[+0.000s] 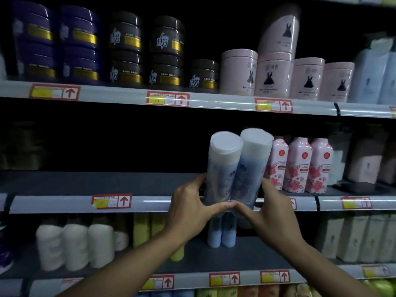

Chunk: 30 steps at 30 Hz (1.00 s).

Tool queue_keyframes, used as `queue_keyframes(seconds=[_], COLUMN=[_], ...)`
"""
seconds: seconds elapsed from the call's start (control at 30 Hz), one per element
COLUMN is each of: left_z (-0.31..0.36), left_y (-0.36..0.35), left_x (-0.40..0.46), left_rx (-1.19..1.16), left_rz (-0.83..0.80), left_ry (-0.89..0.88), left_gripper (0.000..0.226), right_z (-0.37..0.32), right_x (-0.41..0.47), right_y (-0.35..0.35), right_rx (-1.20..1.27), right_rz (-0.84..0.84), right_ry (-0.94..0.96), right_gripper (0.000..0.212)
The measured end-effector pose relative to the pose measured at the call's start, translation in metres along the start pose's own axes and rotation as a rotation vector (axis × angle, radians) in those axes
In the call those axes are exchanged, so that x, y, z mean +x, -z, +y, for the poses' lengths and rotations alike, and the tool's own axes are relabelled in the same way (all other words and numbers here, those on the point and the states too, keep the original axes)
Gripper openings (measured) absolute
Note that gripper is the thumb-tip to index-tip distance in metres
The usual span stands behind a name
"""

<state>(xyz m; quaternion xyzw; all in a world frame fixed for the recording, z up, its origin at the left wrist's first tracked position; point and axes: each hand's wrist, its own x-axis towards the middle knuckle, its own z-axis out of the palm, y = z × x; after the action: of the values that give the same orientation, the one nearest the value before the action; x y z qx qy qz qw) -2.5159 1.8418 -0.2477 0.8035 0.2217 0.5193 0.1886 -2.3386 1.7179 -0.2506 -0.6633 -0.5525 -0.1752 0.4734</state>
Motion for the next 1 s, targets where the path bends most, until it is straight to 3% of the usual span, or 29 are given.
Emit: queue_keyframes(seconds=[0.17,0.43,0.73,0.83,1.0], left_z=[-0.011,-0.036,-0.081,-0.097,-0.121], left_y=[-0.022,-0.057,-0.095,-0.107,-0.127], left_x=[-0.027,-0.067,-0.098,-0.108,-0.121], left_rx=[-0.076,-0.147,-0.135,-0.131,-0.142], left_rz=[-0.066,-0.179,-0.272,-0.286,-0.315], left_ry=[0.085,0.162,0.29,0.326,0.411], left_gripper=[0.062,0.074,0.074,0.073,0.087], right_z=[0.024,0.061,0.106,0.126,0.153], right_x=[-0.029,-0.071,-0.1,-0.107,-0.115], right_y=[-0.004,-0.021,-0.048,-0.057,-0.076], right_rx=[-0.027,-0.044,-0.123,-0.171,-0.182], right_rz=[-0.067,-0.167,-0.27,-0.289,-0.332], right_ry=[-0.058,-0.145,-0.224,-0.227,-0.27], right_gripper=[0.054,0.063,0.06,0.068,0.072])
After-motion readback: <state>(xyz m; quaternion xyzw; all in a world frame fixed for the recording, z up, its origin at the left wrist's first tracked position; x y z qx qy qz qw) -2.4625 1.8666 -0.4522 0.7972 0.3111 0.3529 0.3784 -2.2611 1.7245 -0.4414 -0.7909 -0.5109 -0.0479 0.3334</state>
